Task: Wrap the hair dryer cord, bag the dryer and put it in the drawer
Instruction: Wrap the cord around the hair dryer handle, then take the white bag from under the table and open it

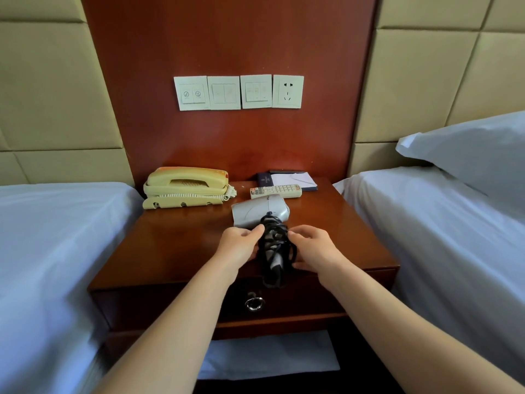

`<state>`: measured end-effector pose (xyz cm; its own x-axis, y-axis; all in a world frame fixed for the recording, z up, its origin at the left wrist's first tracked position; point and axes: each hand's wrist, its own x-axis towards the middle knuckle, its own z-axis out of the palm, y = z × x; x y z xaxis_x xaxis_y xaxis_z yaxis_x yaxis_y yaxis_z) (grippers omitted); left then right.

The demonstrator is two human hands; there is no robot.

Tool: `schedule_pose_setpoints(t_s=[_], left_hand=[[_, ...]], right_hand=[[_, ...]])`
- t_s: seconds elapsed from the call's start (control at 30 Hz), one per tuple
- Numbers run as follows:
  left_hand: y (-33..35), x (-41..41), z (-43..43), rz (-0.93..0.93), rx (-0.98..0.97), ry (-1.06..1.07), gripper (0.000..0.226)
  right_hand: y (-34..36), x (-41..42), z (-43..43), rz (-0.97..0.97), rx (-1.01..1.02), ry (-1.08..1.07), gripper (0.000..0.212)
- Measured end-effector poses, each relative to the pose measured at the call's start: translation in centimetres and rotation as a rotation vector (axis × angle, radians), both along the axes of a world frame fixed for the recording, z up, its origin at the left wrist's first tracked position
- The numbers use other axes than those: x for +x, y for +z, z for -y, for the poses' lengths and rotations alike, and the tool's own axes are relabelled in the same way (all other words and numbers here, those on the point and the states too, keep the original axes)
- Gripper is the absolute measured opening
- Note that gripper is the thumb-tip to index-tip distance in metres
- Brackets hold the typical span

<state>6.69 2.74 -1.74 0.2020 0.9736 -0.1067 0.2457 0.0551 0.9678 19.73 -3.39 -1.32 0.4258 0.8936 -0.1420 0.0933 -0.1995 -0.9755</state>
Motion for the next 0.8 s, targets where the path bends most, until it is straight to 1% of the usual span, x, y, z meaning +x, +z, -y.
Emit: schedule_pose_setpoints(t_s=[0.07, 0.1, 0.17, 0.33, 0.4, 0.5, 0.57, 0.63, 0.73, 0.8], left_hand=[[-0.2, 1.3, -0.2, 0.035, 0.014, 0.002, 0.029], [-0.3, 2.0, -0.2, 0.022, 0.035, 0.001, 0.030], [-0.4, 3.2, -0.2, -0.003, 0.073, -0.013, 0.026], [-0.6, 5.8, -0.7, 0.023, 0.091, -0.002, 0.024], [-0.7, 6.8, -0.7, -0.002, 0.136, -0.030, 0.018], [-0.9, 8.1, -0.3, -0.082, 0.221, -0.048, 0.031], [-0.7, 8.6, 0.2, -0.119, 0.257, -0.043, 0.040], [-0.6, 8.6, 0.5, -0.156, 0.282, -0.041, 0.042], [-0.4, 7.8, 1.2, -0.202, 0.302, -0.045, 0.041], [-0.4, 6.9, 1.8, -0.254, 0.344, -0.065, 0.034]], right_hand=[[0.0, 1.2, -0.6, 0.082, 0.029, -0.057, 0.014], [0.0, 1.8, -0.8, 0.113, 0.038, -0.079, 0.013], [0.0, 2.9, -1.1, 0.145, 0.045, -0.103, 0.012], [-0.4, 4.9, -1.2, 0.097, 0.108, -0.124, 0.021], [-0.6, 5.7, -1.4, 0.091, 0.129, -0.164, 0.024], [-0.7, 6.7, -1.3, 0.110, 0.149, -0.193, 0.027], [-0.7, 7.0, -0.9, 0.173, 0.155, -0.173, 0.028], [-0.7, 7.0, -0.4, 0.268, 0.152, -0.154, 0.028], [-0.5, 7.2, 0.5, 0.449, 0.128, -0.152, 0.029], [-0.2, 7.2, 1.5, 0.535, 0.116, -0.145, 0.028]])
